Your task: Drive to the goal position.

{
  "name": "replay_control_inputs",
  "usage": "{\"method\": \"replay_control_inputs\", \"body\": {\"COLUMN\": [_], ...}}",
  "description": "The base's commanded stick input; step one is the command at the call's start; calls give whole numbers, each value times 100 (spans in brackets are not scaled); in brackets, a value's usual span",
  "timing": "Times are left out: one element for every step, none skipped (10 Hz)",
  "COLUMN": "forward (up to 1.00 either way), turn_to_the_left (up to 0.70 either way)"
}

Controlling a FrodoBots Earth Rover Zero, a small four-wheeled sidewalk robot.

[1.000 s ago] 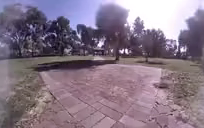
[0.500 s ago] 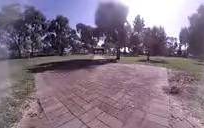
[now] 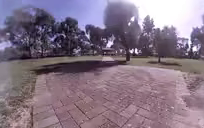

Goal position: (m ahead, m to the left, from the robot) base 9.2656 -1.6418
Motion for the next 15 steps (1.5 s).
{"method": "replay_control_inputs", "body": {"forward": [70, 70, 70, 70, 70, 70, 70, 70, 70, 70, 70, 70, 70, 70, 70], "turn_to_the_left": [0, 0, 0, 0, 0, 0, 0, -1, -2, -2, -2, -2, 0, 0, 0]}}
